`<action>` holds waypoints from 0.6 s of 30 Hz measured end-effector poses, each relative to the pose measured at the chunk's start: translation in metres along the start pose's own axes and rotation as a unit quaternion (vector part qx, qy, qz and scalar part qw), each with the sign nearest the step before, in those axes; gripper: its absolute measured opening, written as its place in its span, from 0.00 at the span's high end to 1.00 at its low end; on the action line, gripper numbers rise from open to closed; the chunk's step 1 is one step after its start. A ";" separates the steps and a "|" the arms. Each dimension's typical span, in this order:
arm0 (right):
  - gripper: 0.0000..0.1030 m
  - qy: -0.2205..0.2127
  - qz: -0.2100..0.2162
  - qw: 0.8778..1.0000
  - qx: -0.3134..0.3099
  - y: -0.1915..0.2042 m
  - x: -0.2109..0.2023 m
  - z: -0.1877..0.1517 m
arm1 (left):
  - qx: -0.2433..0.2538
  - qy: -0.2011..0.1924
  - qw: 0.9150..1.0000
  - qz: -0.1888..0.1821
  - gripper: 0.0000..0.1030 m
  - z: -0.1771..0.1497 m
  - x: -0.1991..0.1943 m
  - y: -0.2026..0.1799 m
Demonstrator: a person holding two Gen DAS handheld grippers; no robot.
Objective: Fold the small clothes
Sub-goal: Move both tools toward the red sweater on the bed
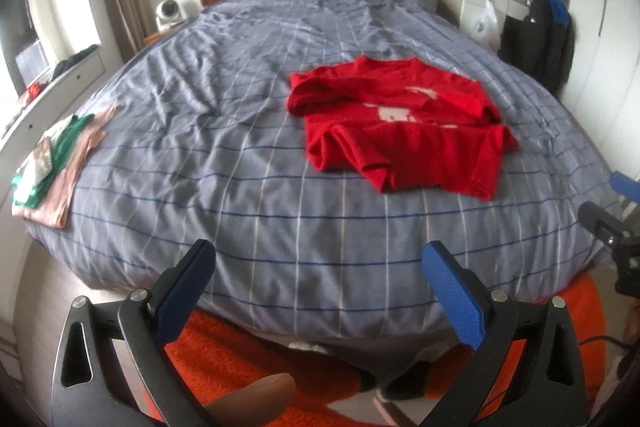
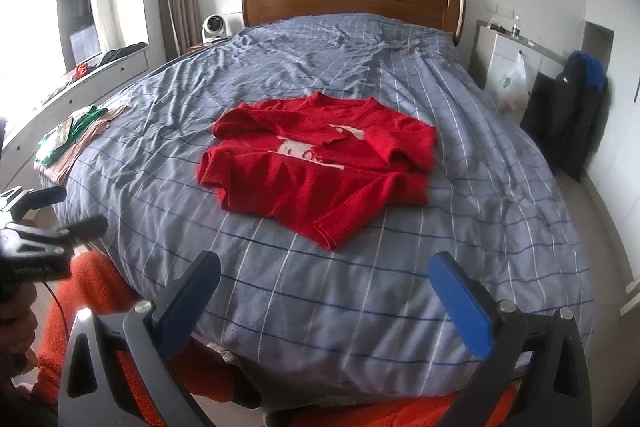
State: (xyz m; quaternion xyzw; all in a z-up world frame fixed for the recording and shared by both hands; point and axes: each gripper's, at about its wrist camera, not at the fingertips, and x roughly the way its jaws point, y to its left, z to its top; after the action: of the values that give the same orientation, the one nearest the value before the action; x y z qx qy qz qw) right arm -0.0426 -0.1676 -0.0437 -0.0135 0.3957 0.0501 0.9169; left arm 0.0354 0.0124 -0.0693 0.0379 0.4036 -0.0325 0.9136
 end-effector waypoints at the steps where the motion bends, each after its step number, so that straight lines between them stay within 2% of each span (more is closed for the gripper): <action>1: 0.00 0.001 -0.005 1.000 0.002 -0.001 0.001 0.000 | 0.002 0.000 1.000 -0.003 0.00 0.000 -0.001 -0.004; 9: 0.00 0.010 -0.025 0.999 0.023 -0.014 0.002 -0.004 | 0.027 0.019 0.999 -0.021 0.00 -0.001 0.004 -0.022; 18: 0.00 0.028 -0.025 0.999 0.023 -0.013 0.010 -0.009 | 0.031 0.033 0.999 -0.023 0.00 -0.003 0.009 -0.025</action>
State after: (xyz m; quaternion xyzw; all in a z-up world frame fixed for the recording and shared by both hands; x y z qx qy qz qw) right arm -0.0411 -0.1801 -0.0568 -0.0032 0.4219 0.0176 0.9065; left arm 0.0376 -0.0122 -0.0790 0.0580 0.4331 -0.0644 0.8972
